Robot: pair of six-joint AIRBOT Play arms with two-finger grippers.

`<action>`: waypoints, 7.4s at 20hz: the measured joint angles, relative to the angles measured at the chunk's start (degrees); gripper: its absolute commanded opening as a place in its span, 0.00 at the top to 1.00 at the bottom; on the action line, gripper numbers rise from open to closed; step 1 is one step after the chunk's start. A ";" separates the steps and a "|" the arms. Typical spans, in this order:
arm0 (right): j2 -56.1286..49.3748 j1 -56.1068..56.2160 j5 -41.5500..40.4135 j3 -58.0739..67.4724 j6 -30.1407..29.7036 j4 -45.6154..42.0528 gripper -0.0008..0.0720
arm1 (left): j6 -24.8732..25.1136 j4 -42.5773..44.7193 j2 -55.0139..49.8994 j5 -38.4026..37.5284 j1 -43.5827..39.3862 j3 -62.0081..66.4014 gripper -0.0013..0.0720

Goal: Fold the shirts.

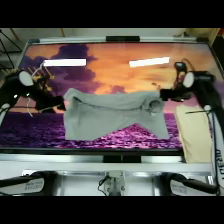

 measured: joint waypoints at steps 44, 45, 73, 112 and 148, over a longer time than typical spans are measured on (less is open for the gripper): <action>-1.62 -7.28 6.73 2.60 -20.02 24.87 0.88 | 4.79 -12.26 25.59 24.79 0.90 -19.47 0.94; 1.77 -7.28 6.71 5.16 -20.06 25.27 0.88 | 4.76 -10.69 27.45 24.09 0.90 -14.73 0.94; 3.96 -7.08 -18.16 26.05 -12.68 16.65 0.88 | -4.48 15.04 25.75 25.68 1.66 -0.74 0.94; -9.79 -14.71 24.11 15.45 -7.17 16.96 0.28 | 18.05 -14.23 3.15 21.11 18.80 -29.03 0.93; 30.62 -13.84 -2.29 33.53 -18.36 24.52 0.88 | 11.56 -12.57 37.57 24.22 18.47 36.76 0.94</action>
